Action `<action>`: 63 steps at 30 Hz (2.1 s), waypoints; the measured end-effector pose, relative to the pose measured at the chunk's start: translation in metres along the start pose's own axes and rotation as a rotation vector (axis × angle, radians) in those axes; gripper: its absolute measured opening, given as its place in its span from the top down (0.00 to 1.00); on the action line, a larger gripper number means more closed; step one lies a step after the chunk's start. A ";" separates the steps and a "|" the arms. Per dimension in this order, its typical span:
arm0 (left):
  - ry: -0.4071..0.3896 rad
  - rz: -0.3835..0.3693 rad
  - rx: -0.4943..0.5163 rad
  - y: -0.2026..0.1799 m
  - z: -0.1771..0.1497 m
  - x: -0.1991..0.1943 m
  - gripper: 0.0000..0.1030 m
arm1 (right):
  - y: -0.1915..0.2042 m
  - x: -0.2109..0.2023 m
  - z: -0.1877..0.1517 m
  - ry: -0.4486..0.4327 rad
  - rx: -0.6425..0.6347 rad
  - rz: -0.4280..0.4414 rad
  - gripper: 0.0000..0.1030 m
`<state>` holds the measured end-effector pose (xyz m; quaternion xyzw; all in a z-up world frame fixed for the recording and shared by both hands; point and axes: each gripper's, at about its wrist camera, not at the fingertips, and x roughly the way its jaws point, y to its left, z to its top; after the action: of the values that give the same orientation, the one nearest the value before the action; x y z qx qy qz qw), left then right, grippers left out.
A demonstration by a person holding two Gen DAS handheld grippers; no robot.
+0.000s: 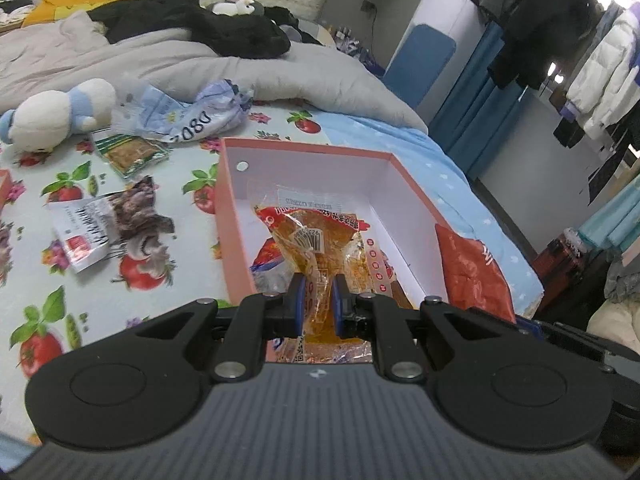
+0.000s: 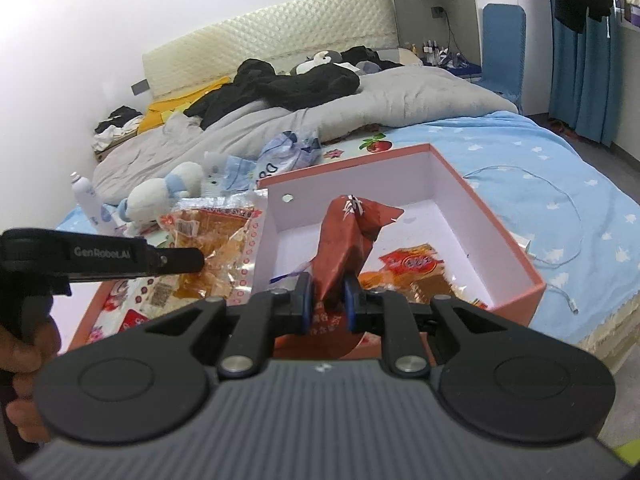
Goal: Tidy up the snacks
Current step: 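Open the left tool over the deep box while the right tool drops the red packet, then withdraw both tools from the deep box back toward the snack pile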
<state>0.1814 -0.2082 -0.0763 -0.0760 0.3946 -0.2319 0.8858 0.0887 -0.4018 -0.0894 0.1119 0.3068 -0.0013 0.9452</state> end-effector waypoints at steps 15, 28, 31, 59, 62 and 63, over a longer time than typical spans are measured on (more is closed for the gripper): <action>0.112 -0.001 0.057 -0.015 0.047 0.134 0.84 | -0.057 0.099 0.024 0.090 0.041 -0.006 0.81; 0.157 0.030 0.056 0.000 0.061 0.172 0.82 | -0.069 0.139 0.025 0.153 0.073 -0.015 0.75; 0.162 0.037 0.066 0.001 0.063 0.167 0.66 | -0.067 0.132 0.027 0.141 0.073 -0.023 0.45; -0.116 0.050 0.120 0.010 0.009 -0.070 0.59 | 0.034 -0.021 0.002 -0.032 0.023 0.089 0.42; -0.132 0.058 0.107 0.017 -0.011 -0.094 0.59 | 0.044 -0.032 -0.008 -0.044 0.025 0.095 0.42; -0.135 0.061 0.099 0.020 -0.016 -0.099 0.59 | 0.048 -0.035 -0.010 -0.047 0.026 0.097 0.42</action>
<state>0.1192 -0.1434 -0.0270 -0.0355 0.3245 -0.2182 0.9197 0.0578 -0.3554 -0.0674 0.1388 0.2786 0.0382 0.9495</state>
